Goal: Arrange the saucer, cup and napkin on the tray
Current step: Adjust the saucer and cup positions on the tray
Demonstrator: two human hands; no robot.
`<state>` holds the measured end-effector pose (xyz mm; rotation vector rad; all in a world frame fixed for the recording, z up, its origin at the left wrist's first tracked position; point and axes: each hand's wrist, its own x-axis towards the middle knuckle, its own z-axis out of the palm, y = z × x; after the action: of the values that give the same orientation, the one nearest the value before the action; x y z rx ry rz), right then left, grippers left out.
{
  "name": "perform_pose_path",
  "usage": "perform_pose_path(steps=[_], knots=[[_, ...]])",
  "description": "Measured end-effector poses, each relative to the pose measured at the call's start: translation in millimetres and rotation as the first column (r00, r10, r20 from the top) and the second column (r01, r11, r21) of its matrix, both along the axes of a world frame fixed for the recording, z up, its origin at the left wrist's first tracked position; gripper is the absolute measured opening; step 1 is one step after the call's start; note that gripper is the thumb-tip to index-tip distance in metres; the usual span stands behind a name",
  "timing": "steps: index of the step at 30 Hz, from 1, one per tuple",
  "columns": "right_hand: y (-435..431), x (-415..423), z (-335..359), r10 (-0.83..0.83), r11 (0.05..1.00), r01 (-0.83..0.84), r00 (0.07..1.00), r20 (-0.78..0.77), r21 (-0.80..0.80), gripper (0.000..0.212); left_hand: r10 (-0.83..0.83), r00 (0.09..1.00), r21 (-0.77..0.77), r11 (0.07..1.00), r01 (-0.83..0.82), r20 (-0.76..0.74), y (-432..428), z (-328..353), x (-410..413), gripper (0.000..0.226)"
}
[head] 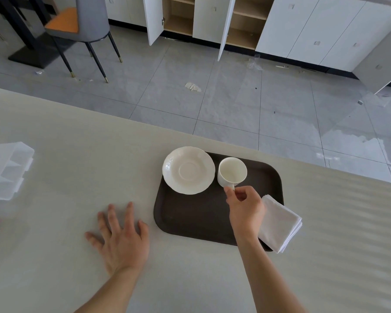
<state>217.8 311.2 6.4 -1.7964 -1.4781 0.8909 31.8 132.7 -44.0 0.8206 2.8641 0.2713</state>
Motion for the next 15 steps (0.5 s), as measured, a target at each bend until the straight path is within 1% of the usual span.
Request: perform_pose_path(steps=[7, 11, 13, 15], knots=[[-1, 15, 5, 0.107, 0.994, -0.107, 0.994, -0.007, -0.018, 0.022, -0.001, 1.0, -0.007, 1.0, 0.001, 0.009, -1, -1, -1, 0.056], [-5, 23, 3, 0.17, 0.985, -0.17, 0.985, -0.03, -0.015, 0.005, -0.002, 1.0, -0.01, 1.0, 0.002, 0.011, -1, 0, -1, 0.055], [-7, 25, 1, 0.183, 0.983, -0.183, 0.983, -0.007, 0.002, 0.007, -0.004, 1.0, -0.012, 1.0, 0.004, 0.013, 0, 1, 0, 0.058], [-8, 25, 0, 0.183, 0.983, -0.184, 0.983, 0.012, 0.011, 0.006, -0.005, 1.0, -0.012, 1.0, 0.006, 0.016, 0, 2, 0, 0.056]])
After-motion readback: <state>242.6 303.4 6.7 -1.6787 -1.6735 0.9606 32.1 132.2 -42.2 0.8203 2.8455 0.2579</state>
